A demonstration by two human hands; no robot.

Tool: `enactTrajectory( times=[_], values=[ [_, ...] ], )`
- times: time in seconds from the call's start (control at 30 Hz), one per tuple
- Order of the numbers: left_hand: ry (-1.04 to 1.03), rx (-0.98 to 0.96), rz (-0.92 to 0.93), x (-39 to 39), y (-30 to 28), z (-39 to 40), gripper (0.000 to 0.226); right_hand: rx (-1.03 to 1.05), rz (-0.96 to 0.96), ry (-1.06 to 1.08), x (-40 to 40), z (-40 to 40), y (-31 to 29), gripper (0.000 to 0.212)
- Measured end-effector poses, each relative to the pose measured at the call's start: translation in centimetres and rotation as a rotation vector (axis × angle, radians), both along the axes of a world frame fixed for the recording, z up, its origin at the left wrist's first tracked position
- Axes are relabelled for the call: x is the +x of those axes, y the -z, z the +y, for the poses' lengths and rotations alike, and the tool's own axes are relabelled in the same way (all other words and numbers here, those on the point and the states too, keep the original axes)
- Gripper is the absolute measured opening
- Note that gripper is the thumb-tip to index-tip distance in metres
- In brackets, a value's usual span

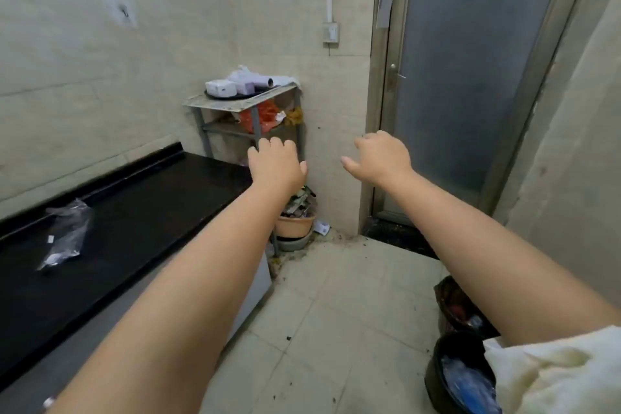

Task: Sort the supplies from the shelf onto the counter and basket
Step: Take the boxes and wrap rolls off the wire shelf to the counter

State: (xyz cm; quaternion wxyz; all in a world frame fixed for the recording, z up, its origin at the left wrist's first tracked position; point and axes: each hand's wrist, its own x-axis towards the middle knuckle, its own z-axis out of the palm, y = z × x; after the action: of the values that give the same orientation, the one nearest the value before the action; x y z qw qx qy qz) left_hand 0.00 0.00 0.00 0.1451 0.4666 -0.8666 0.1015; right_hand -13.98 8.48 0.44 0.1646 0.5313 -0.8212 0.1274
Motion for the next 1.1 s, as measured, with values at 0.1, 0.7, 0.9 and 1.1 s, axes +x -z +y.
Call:
enactTrajectory(
  times=[0.1, 0.7, 0.9, 1.1],
  values=[
    [-0.041, 0.221, -0.066, -1.8, 2.7, -2.9, 0.047, 0.117, -0.058, -0.003, -1.8, -3.0, 3.1, 0.046],
    [-0.129, 0.417, -0.142, -18.5, 4.8, -32.9, 0.049, 0.27, -0.183, -0.154, -22.0, -34.9, 6.0, 0.054],
    [-0.163, 0.399, -0.146, -21.2, 4.0, -45.6, 0.05, 0.254, -0.188, -0.25, -24.6, -48.9, 4.8, 0.047],
    [-0.187, 0.343, -0.087, -23.8, 1.5, -60.3, 0.047, 0.18, -0.205, -0.305, -27.2, -64.3, 1.9, 0.033]
  ],
)
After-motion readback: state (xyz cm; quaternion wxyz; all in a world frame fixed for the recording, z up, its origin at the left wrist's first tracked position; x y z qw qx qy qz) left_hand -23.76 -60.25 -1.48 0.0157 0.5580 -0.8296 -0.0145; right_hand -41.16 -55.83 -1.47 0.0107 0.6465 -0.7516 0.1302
